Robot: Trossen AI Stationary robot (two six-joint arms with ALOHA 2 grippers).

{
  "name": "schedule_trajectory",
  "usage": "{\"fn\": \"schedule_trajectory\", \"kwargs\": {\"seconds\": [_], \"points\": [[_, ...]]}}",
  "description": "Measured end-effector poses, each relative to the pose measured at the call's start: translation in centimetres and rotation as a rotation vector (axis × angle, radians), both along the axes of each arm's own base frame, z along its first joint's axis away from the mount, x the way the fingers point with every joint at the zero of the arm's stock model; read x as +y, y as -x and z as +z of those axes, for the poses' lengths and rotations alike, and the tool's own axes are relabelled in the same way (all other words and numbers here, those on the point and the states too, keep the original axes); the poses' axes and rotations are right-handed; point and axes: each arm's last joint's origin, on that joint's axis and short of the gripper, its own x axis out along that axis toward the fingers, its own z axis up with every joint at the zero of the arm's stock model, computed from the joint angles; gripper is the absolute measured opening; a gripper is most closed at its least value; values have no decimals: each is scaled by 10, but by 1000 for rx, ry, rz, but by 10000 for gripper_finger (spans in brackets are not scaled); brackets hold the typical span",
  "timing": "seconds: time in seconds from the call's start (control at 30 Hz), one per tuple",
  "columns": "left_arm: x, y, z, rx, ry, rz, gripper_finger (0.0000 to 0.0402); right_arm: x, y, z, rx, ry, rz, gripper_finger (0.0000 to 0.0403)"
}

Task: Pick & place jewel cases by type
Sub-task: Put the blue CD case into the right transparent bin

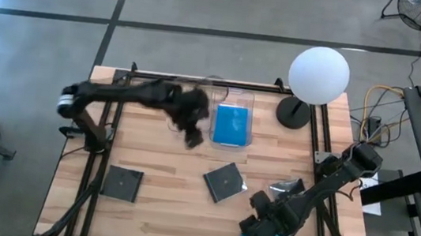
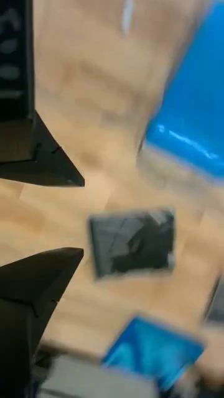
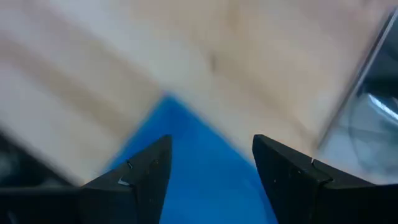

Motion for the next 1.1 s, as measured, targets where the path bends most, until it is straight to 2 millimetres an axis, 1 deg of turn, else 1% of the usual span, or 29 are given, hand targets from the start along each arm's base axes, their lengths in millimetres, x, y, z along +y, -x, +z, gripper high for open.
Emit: {"fn": "schedule_trajectory", "kwargs": {"seconds": [0.07, 0.13, 0.23, 0.37, 0.47, 0.57, 0.67, 0.77, 0.87, 0.97, 1.03, 1.1], "points": [[-29, 7, 1, -17, -10, -39, 151, 10, 6, 1, 56, -105, 99, 219], [-54, 15, -5, -16, -40, -42, 151, 23, 12, 1, 73, -186, 161, 219], [-79, 30, -15, -10, -89, 0, 151, 40, 14, -6, 48, -232, 230, 219], [-98, 56, -30, 4, -127, 78, 151, 48, 2, -24, -3, -223, 297, 219], [-108, 78, -40, 4, -132, 145, 151, 53, -8, -38, -60, -221, 393, 219], [-114, 101, -45, -13, -96, 203, 151, 52, -13, -55, -20, -189, 428, 219], [-119, 120, -46, -52, -61, 247, 151, 51, -19, -63, -18, -195, 434, 219], [-122, 135, -43, -98, -35, 278, 151, 46, -30, -68, -28, -203, 433, 219], [-123, 147, -40, -135, -17, 293, 152, 35, -49, -66, -105, -187, 450, 219], [-123, 153, -36, -162, -18, 291, 152, 15, -78, -62, -257, -105, 451, 219], [-122, 155, -35, -169, -16, 287, 152, -2, -98, -58, -356, -38, 436, 219], [-122, 156, -36, -167, -22, 281, 152, -20, -119, -50, -458, -18, 391, 219]]}}
